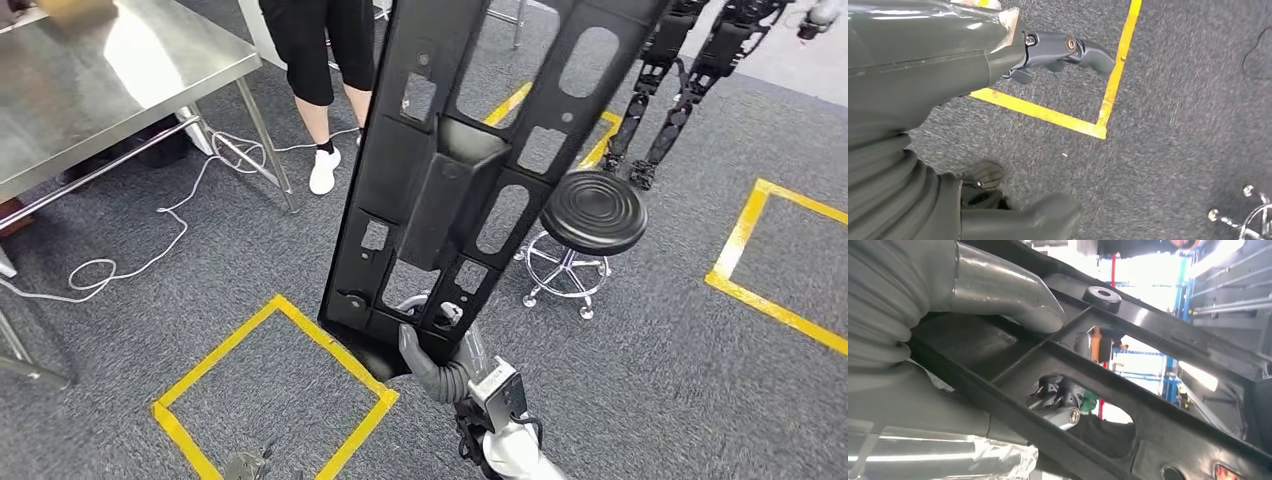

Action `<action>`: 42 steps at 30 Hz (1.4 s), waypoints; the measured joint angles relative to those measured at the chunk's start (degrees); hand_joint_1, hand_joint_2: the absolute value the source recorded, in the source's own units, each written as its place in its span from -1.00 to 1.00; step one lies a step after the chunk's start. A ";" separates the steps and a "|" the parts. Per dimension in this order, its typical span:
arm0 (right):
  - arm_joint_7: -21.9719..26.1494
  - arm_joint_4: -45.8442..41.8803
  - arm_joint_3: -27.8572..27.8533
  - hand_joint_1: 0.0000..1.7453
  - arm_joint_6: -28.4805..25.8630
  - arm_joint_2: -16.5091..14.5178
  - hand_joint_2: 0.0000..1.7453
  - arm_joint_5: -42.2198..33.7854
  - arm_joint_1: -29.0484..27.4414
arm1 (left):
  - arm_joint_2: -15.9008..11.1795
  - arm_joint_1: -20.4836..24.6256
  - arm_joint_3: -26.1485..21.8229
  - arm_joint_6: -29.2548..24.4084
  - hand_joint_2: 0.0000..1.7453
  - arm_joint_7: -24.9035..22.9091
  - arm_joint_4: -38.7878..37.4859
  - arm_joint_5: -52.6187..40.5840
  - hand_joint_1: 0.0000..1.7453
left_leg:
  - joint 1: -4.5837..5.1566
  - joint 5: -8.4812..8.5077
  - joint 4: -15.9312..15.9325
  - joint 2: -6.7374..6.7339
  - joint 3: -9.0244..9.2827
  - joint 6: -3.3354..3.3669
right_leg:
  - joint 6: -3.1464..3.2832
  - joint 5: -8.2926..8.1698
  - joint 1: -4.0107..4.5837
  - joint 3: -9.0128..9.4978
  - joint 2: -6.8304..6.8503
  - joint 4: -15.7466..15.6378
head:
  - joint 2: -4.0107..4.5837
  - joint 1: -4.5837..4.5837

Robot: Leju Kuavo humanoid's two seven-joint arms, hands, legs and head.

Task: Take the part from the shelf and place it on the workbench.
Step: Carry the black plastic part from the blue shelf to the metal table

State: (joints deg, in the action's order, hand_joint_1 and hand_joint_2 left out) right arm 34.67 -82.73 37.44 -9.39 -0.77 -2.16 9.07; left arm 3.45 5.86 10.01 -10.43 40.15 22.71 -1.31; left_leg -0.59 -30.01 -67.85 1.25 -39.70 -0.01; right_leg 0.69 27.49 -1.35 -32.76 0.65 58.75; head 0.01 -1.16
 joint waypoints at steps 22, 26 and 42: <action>0.00 -0.36 0.12 1.00 0.08 0.45 1.00 0.14 -0.47 | 0.01 -0.34 -0.19 0.63 1.00 0.01 0.75 0.93 -1.00 | 0.16 5.59 10.26 4.64 4.93 2.19 | -3.12 0.69 -0.12 -2.60 -3.01 3.52 | 0.01 0.84; -0.02 -0.35 0.26 1.00 0.10 0.33 1.00 0.21 -0.37 | -0.10 -0.63 -0.23 0.68 1.00 0.00 0.92 0.95 -1.00 | -0.12 4.99 9.56 6.22 4.27 0.88 | -1.54 -0.67 -0.16 -1.03 -3.20 0.36 | 0.01 0.62; -0.11 -0.37 0.60 1.00 0.13 -0.33 1.00 0.40 0.52 | -0.04 -0.19 -0.20 0.58 1.00 0.01 1.07 0.63 -1.00 | 0.77 4.96 9.60 -2.49 4.29 2.16 | -1.07 1.18 1.21 0.81 4.52 0.14 | 0.01 0.05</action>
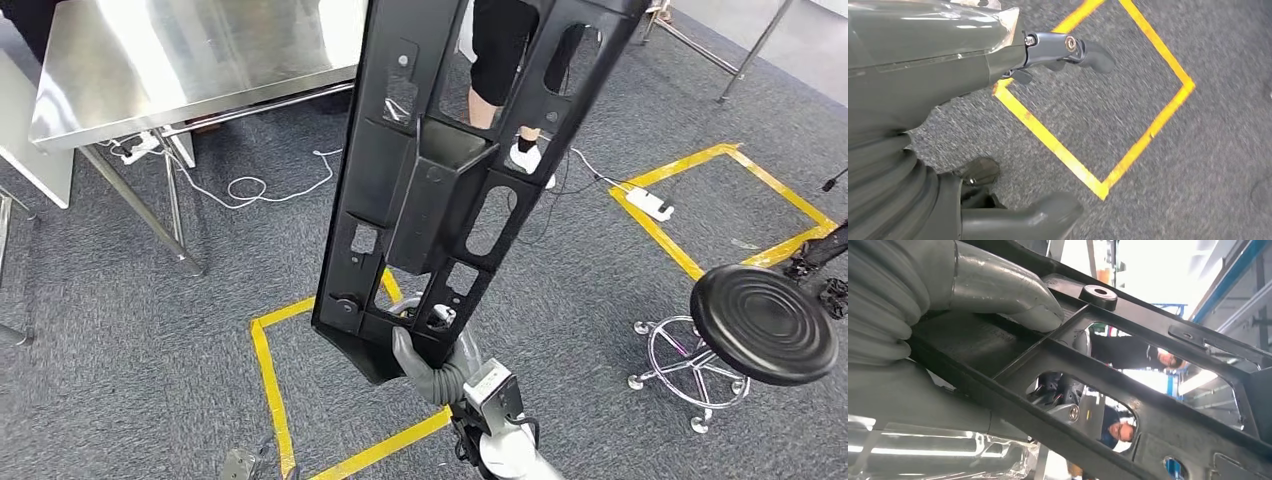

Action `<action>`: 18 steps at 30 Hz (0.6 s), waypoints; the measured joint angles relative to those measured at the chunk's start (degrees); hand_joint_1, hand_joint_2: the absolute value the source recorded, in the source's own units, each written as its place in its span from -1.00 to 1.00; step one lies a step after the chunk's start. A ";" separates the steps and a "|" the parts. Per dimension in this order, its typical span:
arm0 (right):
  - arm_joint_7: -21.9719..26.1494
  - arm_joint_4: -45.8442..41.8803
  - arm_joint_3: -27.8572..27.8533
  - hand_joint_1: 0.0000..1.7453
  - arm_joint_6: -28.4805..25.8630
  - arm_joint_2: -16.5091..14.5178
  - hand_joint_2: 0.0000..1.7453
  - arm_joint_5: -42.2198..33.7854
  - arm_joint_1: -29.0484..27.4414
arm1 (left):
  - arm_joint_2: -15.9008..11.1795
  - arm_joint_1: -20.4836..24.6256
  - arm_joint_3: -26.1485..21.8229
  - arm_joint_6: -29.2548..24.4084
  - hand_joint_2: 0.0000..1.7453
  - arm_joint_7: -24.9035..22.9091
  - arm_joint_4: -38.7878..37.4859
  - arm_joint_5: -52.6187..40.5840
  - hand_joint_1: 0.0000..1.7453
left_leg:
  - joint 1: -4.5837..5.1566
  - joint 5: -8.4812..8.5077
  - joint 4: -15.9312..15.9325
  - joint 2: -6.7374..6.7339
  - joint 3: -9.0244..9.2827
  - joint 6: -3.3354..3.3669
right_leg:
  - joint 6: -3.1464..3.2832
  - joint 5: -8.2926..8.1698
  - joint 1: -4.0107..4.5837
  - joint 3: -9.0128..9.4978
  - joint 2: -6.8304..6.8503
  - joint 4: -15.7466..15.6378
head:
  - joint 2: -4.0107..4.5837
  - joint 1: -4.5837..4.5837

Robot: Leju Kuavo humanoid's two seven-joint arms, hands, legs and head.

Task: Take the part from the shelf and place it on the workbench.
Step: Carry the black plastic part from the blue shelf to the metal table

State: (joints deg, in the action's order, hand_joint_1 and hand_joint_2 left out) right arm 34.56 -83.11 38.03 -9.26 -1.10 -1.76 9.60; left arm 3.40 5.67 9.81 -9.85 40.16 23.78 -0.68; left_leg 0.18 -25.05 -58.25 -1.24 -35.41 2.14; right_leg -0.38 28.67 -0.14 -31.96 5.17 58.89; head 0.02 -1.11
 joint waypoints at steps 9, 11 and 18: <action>-0.07 0.27 0.04 1.00 0.02 0.70 1.00 0.01 -0.05 | 0.28 -0.03 -0.02 -0.37 1.00 -0.01 0.00 0.01 -1.00 | -0.93 0.41 0.99 6.07 1.05 0.31 | -1.87 1.45 -1.31 -4.97 -5.48 7.81 | 0.00 0.51; -0.08 0.30 0.07 1.00 0.02 0.71 1.00 0.02 -0.02 | 0.29 -0.06 -0.03 -0.51 1.00 -0.01 0.02 0.01 -1.00 | -0.90 0.02 0.43 7.39 0.81 -0.44 | -2.23 -0.89 -1.70 -2.28 -6.94 1.74 | -0.01 0.57; -0.16 0.33 0.26 1.00 0.04 0.36 1.00 0.00 0.24 | 0.04 -0.58 -0.06 -0.98 1.00 -0.01 0.29 0.01 -1.00 | -1.10 -2.05 -3.30 4.05 -1.11 -2.23 | 0.21 -1.31 -1.62 -0.97 -5.36 0.11 | 0.00 0.03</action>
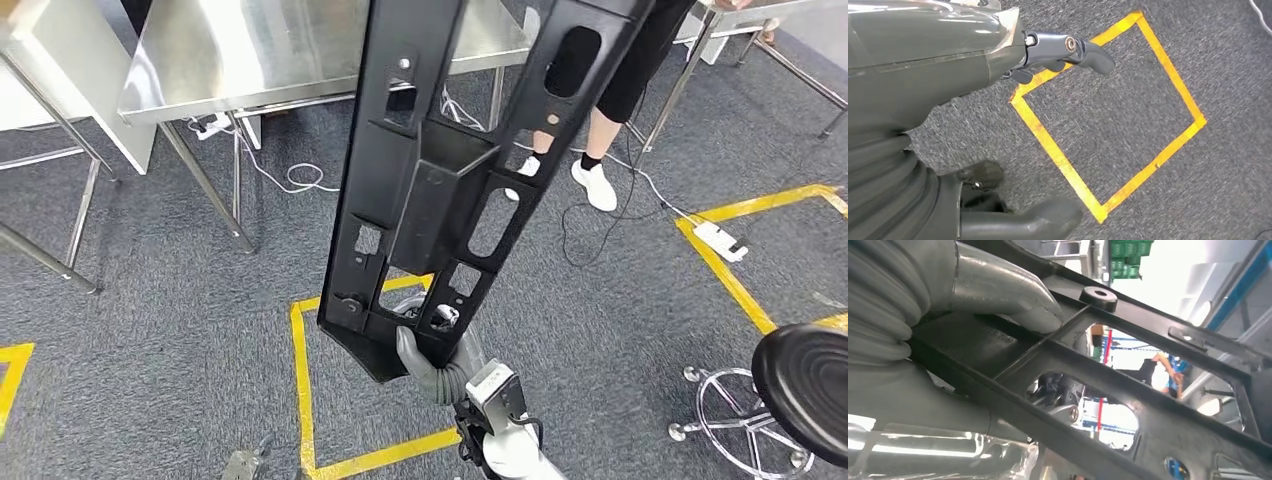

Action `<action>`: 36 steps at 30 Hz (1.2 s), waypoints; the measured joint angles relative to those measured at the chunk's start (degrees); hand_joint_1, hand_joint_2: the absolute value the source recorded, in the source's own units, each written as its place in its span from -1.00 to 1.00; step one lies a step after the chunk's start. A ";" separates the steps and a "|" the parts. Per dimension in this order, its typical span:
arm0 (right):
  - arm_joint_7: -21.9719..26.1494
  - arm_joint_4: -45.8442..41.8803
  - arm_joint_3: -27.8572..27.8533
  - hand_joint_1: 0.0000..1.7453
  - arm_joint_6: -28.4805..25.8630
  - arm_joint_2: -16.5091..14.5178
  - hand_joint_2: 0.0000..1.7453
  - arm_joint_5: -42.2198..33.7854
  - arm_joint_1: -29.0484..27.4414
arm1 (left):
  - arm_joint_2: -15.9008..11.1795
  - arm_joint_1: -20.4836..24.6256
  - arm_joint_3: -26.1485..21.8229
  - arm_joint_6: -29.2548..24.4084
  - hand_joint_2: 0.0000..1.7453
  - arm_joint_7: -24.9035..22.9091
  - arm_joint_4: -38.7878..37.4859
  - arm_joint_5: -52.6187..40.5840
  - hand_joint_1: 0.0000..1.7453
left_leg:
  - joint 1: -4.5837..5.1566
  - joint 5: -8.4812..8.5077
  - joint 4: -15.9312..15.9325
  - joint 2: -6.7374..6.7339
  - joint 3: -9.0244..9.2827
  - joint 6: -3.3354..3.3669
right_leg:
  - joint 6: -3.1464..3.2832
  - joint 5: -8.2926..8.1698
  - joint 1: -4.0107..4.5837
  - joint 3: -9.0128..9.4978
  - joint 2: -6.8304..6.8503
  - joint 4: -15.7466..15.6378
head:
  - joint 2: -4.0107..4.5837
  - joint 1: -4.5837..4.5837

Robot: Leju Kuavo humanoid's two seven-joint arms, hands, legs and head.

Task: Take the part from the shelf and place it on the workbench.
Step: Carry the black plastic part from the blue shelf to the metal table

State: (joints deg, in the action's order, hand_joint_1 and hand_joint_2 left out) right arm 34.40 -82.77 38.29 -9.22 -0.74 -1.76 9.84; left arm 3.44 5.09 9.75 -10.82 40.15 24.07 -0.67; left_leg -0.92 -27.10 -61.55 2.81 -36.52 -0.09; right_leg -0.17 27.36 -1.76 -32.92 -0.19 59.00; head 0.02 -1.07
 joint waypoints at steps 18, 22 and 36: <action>-0.80 0.66 -0.03 1.00 -1.90 -0.08 1.00 -0.03 0.87 | 0.08 1.31 0.05 -1.28 1.00 0.01 -0.43 -0.82 -1.00 | 0.61 2.79 4.42 -2.94 1.66 2.56 | -0.46 2.77 1.26 -1.07 1.71 3.27 | -0.01 0.07; -0.89 0.99 0.00 1.00 -2.11 0.45 1.00 0.08 0.55 | 0.21 1.81 0.05 -1.26 1.00 0.00 -1.10 -0.92 -1.00 | 0.55 2.66 4.44 -1.92 1.81 2.83 | -0.83 6.04 0.80 -7.46 0.66 14.60 | 0.00 0.42; -1.36 1.17 0.15 1.00 -3.99 -0.20 1.00 2.81 0.75 | 0.32 2.24 0.14 -1.92 1.00 0.00 -2.75 -1.91 -1.00 | -0.37 -4.58 -10.80 -2.45 -5.43 -1.00 | 0.72 0.70 0.19 0.16 0.31 0.31 | 0.00 -0.07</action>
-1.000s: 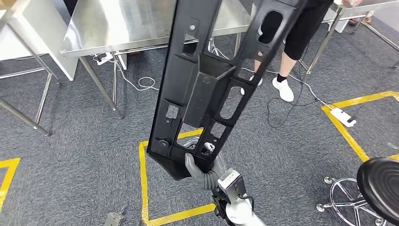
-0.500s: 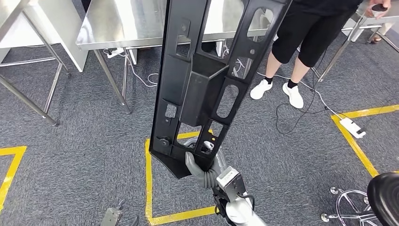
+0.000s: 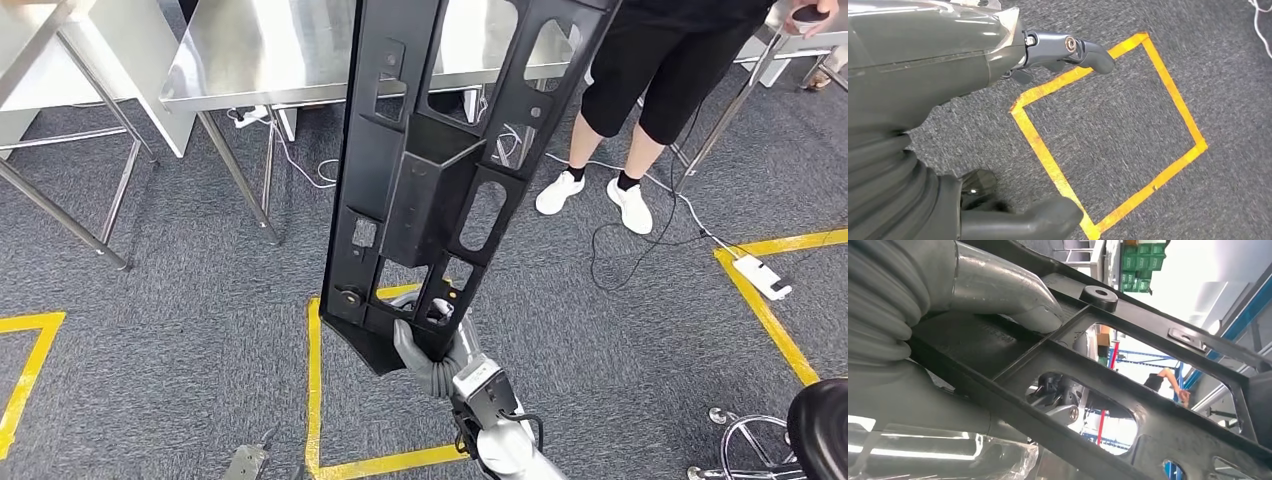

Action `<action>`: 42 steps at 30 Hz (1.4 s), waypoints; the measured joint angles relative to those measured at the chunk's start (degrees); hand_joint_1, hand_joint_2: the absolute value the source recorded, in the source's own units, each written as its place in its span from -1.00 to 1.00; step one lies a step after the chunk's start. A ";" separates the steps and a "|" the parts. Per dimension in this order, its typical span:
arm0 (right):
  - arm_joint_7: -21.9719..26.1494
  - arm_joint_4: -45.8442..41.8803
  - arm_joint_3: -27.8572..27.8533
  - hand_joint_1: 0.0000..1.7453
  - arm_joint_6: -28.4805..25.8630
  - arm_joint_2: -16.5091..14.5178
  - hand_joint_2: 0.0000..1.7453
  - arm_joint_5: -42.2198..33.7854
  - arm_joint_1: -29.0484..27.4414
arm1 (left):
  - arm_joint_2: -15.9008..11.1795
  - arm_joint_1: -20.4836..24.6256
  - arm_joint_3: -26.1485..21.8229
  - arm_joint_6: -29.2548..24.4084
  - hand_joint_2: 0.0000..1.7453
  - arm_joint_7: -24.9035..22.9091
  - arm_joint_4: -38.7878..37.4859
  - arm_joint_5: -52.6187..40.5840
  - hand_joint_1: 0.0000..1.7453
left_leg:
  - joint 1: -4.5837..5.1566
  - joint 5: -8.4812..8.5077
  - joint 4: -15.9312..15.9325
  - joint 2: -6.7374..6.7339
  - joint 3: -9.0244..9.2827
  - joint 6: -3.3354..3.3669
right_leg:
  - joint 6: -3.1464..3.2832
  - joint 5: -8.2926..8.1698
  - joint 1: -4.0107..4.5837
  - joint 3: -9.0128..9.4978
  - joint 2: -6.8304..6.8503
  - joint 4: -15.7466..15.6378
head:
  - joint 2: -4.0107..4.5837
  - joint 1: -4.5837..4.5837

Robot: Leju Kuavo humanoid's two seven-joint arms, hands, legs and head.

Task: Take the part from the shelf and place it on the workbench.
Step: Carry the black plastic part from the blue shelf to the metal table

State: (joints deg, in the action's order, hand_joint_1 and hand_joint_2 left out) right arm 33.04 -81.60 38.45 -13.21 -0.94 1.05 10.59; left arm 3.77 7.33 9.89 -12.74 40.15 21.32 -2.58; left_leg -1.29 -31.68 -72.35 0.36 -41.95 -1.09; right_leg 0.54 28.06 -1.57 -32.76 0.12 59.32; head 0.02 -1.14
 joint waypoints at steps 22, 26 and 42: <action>-0.20 1.05 0.49 1.00 -0.10 -0.26 1.00 1.98 0.76 | -0.05 0.25 1.05 -2.63 1.00 -0.02 -1.07 -1.29 -1.00 | 1.19 2.32 14.53 1.41 11.53 3.46 | -2.84 -2.87 0.98 -4.93 0.01 0.76 | 0.00 0.43; -0.38 1.08 0.59 1.00 -0.18 -0.59 1.00 2.59 0.90 | -0.11 0.06 1.12 -2.98 1.00 -0.02 -1.15 -1.11 -1.00 | 1.04 1.00 13.04 1.05 12.42 2.15 | -0.06 -2.44 0.83 -2.98 -0.26 -0.60 | -0.01 0.42; -3.70 1.31 0.80 1.00 -6.28 -1.73 1.00 13.44 2.38 | -0.36 -0.42 1.23 -3.61 1.00 0.03 -1.50 -1.01 -1.00 | 1.61 6.95 13.42 -0.10 5.06 4.14 | -1.88 5.27 1.41 6.83 -0.39 -0.35 | 0.00 0.40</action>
State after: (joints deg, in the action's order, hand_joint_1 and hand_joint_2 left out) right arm 29.34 -80.29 39.24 -19.49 -2.67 14.49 12.97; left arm 3.40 6.91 11.12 -16.35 40.18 19.82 -3.59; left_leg 0.32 -24.73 -58.93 0.26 -36.90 3.05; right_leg -1.33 33.33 -0.16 -25.93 -0.27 58.96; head 0.02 -0.74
